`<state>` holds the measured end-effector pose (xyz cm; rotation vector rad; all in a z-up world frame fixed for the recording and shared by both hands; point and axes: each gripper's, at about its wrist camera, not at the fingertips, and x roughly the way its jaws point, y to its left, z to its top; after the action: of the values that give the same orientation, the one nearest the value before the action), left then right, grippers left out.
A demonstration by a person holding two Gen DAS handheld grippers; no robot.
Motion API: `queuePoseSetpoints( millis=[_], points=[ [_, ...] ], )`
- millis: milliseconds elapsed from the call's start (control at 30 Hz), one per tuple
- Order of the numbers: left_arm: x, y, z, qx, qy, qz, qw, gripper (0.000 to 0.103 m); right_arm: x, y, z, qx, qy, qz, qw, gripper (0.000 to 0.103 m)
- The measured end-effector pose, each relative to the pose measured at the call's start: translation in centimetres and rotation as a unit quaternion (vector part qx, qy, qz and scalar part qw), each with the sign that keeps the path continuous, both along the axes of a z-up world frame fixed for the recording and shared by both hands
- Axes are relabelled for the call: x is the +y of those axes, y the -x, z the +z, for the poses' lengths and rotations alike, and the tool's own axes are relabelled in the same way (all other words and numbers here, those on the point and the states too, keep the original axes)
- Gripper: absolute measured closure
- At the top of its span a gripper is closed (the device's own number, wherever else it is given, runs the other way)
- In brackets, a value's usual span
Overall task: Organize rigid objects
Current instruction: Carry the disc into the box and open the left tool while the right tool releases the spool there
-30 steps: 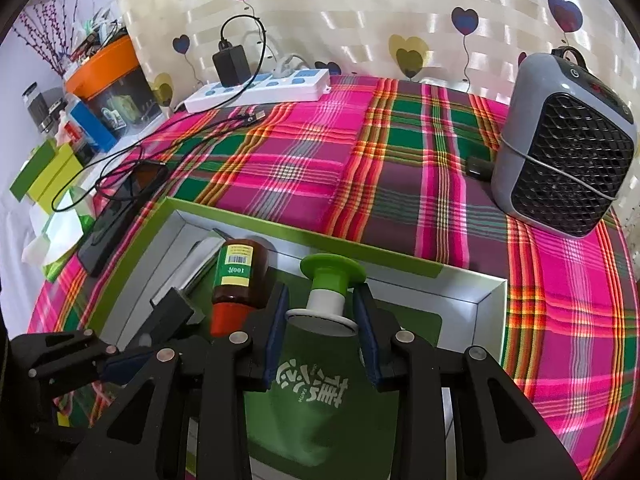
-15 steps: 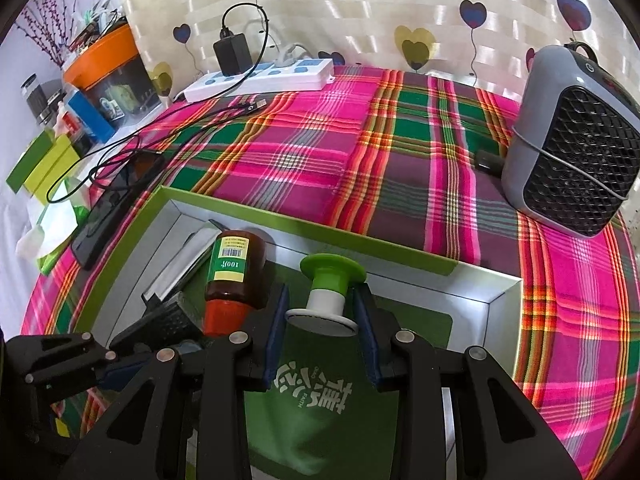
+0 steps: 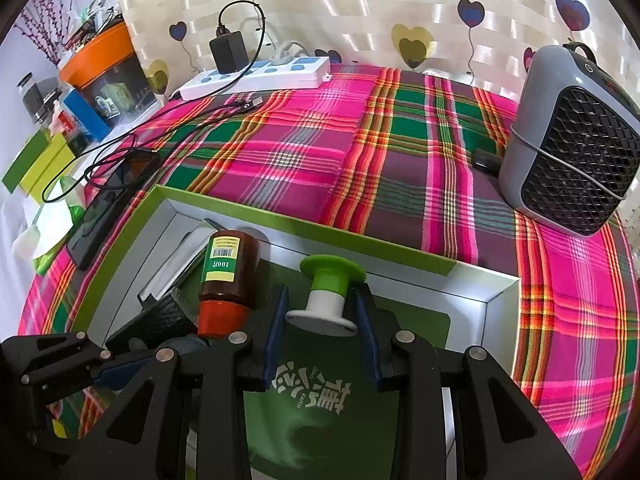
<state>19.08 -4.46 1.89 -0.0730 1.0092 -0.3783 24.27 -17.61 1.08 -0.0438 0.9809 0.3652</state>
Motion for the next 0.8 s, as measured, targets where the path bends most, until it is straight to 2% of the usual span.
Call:
queuePoseSetpoints(
  millis=[100, 233, 800],
  points=[
    [0.0, 0.1, 0.0, 0.0, 0.0, 0.001, 1.0, 0.069, 0.1, 0.1, 0.1, -0.002, 0.0, 0.0, 1.0, 0.068],
    [0.0, 0.2, 0.1, -0.002, -0.004, 0.003, 1.0, 0.067, 0.2, 0.2, 0.3, -0.006, -0.001, -0.001, 1.0, 0.057],
    [0.1, 2.0, 2.1, -0.024, -0.009, 0.002, 0.9997, 0.065, 0.2, 2.3, 2.0, -0.024, -0.004, -0.009, 1.0, 0.056]
  ],
)
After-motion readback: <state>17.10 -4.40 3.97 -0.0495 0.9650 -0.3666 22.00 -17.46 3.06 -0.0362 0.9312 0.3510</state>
